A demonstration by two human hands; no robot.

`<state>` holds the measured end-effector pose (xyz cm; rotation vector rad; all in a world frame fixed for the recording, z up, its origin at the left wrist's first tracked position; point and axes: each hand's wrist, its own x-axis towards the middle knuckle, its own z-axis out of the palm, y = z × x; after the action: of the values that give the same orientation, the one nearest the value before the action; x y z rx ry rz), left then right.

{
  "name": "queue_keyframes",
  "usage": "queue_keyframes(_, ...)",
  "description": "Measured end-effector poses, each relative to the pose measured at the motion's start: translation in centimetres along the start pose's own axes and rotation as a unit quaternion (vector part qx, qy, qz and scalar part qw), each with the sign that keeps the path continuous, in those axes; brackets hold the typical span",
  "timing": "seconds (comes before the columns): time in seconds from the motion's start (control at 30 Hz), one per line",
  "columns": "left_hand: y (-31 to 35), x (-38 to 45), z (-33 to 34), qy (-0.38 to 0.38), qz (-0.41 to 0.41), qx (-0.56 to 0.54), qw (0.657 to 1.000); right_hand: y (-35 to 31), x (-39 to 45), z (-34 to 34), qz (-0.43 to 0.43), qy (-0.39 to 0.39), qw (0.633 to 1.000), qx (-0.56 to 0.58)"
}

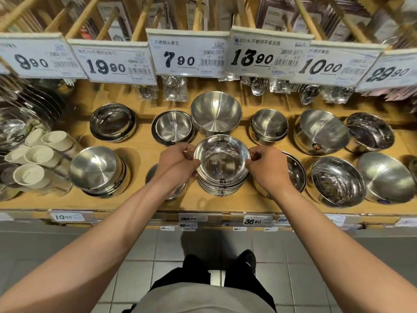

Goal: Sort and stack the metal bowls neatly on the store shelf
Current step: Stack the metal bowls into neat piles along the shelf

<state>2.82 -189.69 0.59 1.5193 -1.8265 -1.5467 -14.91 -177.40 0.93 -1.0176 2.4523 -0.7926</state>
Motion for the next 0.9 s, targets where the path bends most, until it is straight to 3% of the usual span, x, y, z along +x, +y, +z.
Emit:
queue_keyframes(0.27, 0.2, -0.8, 0.3, 0.013, 0.02, 0.028, 0.999, 0.5, -0.4, -0.1, 0.02, 0.003, 0.999, 0.035)
queue_keyframes(0.4, 1.1, -1.7, -0.1, 0.065, 0.075, 0.132, 0.986, 2.0, -1.7, -1.7, 0.034, 0.001, 0.994, 0.106)
queue_keyframes(0.57, 3.4, -3.5, 0.7, 0.119, 0.11, 0.069, 0.984, 6.2, -2.3, -5.2, 0.095, 0.003, 0.979, 0.182)
queue_keyframes(0.7, 5.0, -5.4, 4.4, 0.097, 0.117, 0.029, 0.988, 9.9, -2.0, -7.5, 0.109, 0.003, 0.977, 0.186)
queue_keyframes(0.9, 5.7, -8.0, 13.8, 0.035, 0.065, 0.148, 0.986, 16.7, -1.7, -11.8, 0.11, -0.005, 0.987, 0.12)
